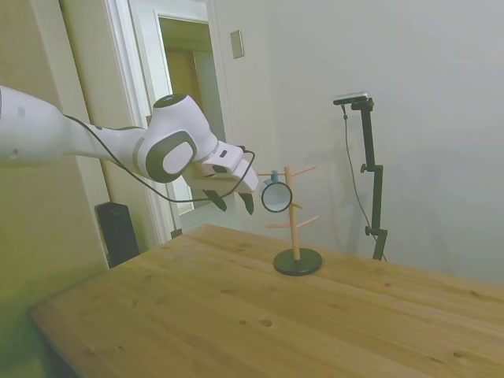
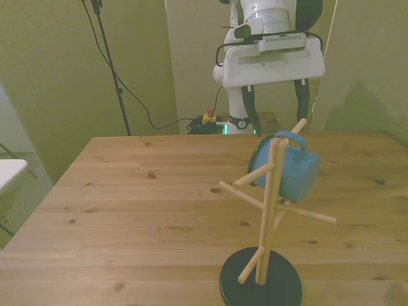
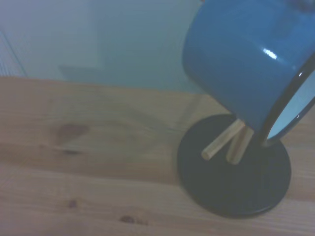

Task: Unload the mug

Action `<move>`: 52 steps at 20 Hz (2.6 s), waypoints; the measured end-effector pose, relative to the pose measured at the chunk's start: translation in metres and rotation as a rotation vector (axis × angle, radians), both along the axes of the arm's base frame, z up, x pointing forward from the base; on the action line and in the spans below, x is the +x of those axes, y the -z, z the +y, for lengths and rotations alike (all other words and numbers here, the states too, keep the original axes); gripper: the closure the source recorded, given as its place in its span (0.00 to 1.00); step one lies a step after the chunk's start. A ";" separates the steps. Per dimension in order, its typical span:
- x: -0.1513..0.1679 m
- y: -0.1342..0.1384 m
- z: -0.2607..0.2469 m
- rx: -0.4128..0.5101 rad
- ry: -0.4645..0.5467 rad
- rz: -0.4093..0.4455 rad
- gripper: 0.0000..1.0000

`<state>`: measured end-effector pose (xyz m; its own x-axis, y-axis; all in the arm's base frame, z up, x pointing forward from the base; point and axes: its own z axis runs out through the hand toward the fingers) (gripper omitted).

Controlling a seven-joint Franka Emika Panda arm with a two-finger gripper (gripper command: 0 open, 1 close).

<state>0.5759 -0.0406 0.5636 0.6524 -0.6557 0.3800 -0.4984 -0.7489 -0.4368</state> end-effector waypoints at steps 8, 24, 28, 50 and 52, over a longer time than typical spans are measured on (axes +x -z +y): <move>0.029 -0.007 -0.038 0.057 -0.077 -0.065 0.00; 0.066 0.008 -0.042 0.063 -0.255 -0.194 0.00; 0.065 0.018 -0.045 0.070 -0.241 -0.218 0.00; 0.069 0.032 -0.052 0.090 -0.255 -0.278 1.00; 0.071 0.034 -0.052 0.088 -0.257 -0.275 1.00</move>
<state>0.6469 -0.0924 0.5292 0.6814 -0.5222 0.5129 -0.1546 -0.7876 -0.5965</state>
